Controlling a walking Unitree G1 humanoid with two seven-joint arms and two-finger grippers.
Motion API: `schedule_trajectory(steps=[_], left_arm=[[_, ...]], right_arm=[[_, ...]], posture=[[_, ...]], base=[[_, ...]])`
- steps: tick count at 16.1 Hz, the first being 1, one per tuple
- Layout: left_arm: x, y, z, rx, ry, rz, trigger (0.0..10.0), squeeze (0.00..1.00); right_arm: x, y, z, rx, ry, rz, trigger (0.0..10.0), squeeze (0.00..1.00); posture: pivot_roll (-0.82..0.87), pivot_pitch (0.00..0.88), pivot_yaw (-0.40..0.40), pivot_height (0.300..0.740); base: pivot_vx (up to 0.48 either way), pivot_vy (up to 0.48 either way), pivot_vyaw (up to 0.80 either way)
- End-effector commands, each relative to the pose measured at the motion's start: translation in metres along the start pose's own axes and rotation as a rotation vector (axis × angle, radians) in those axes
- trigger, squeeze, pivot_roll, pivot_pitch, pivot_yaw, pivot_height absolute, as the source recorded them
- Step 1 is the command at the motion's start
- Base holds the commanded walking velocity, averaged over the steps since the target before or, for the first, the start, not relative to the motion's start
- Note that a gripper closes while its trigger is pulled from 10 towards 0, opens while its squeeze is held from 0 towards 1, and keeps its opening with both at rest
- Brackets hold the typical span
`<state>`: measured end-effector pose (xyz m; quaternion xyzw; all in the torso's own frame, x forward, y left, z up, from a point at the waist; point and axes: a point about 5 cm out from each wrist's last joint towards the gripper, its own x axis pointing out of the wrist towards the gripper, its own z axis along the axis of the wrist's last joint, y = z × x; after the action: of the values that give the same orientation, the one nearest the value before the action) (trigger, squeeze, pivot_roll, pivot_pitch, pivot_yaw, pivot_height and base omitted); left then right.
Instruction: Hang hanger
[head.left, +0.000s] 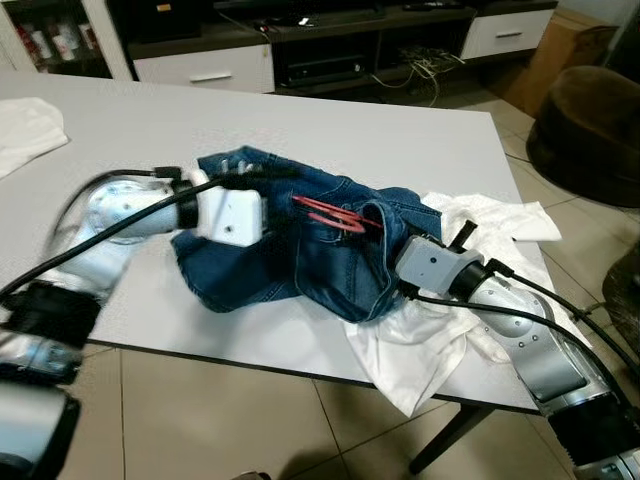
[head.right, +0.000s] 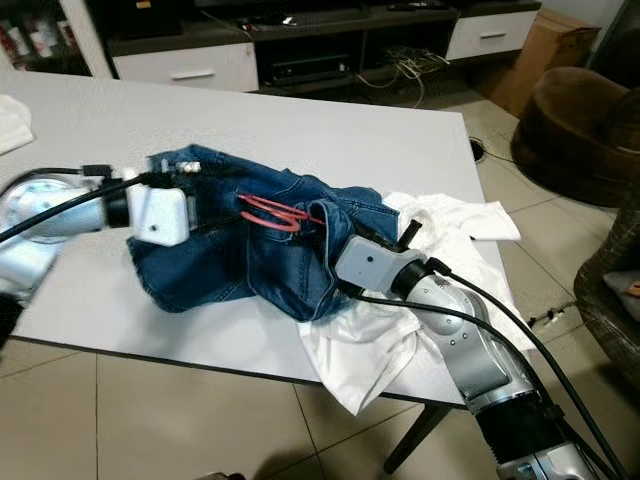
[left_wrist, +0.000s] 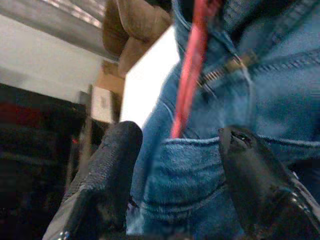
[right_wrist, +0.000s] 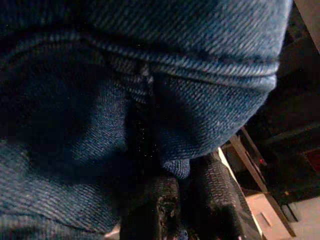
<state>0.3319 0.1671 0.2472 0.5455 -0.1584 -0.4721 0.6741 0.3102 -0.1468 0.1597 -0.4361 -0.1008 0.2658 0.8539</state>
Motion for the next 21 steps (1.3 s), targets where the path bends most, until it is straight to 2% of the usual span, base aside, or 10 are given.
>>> schedule_trajectory(steps=[1, 2, 3, 5, 6, 10, 16, 19, 20, 21], left_arm=[[-0.009, -0.011, -0.004, -0.067, 0.032, -0.147, 10.0, 0.93], [-0.011, -0.014, -0.005, -0.088, 0.038, -0.182, 10.0, 0.93], [-0.014, -0.014, -0.005, -0.074, 0.052, -0.21, 10.0, 1.0], [-0.013, -0.01, -0.006, -0.009, 0.053, -0.186, 10.0, 1.0], [-0.011, -0.008, -0.003, 0.017, 0.038, -0.172, 10.0, 0.0], [-0.008, 0.002, 0.013, 0.018, -0.053, -0.131, 10.0, 0.0], [-0.022, 0.007, 0.01, -0.006, -0.003, -0.177, 10.0, 0.0], [-0.036, 0.008, -0.001, -0.134, 0.004, -0.139, 10.0, 0.0], [-0.037, 0.008, -0.002, -0.157, -0.008, -0.124, 10.0, 0.0], [-0.04, 0.012, -0.002, -0.23, -0.058, -0.065, 10.0, 0.0]], right_arm=[[0.001, -0.008, 0.001, 0.011, -0.004, -0.031, 0.0, 0.0], [0.001, -0.008, 0.001, 0.011, -0.004, -0.031, 0.0, 0.0], [0.001, -0.008, 0.001, 0.009, -0.004, -0.029, 0.0, 0.0], [0.001, -0.008, 0.0, 0.009, -0.004, -0.027, 0.0, 0.0], [0.002, -0.007, 0.001, 0.01, -0.006, -0.026, 0.0, 0.0], [0.002, -0.004, 0.001, 0.016, -0.007, -0.024, 0.0, 0.0], [0.002, -0.004, 0.001, 0.017, -0.007, -0.024, 0.0, 0.0], [0.001, -0.002, 0.0, 0.022, -0.004, -0.024, 0.0, 0.0], [0.001, -0.002, 0.0, 0.023, -0.004, -0.024, 0.0, 0.0], [0.001, -0.001, 0.0, 0.025, -0.003, -0.023, 0.0, 0.0]], posture=[[0.02, 0.07, 0.012, 0.74], [0.02, 0.07, 0.012, 0.74], [0.02, 0.07, 0.011, 0.74], [0.03, 0.07, 0.01, 0.74], [0.03, 0.069, 0.012, 0.74], [0.02, 0.07, 0.01, 0.74], [0.02, 0.071, 0.009, 0.74], [0.03, 0.072, 0.01, 0.74], [0.03, 0.072, 0.01, 0.74], [0.02, 0.072, 0.009, 0.74]], base=[[0.0, 0.0, 0.0], [0.0, 0.0, 0.0], [0.0, 0.0, 0.0], [0.0, 0.0, 0.0], [0.0, 0.0, 0.0], [0.0, 0.0, 0.0], [0.0, 0.0, 0.0], [0.0, 0.0, 0.0], [0.0, 0.0, 0.0], [0.0, 0.0, 0.0]])
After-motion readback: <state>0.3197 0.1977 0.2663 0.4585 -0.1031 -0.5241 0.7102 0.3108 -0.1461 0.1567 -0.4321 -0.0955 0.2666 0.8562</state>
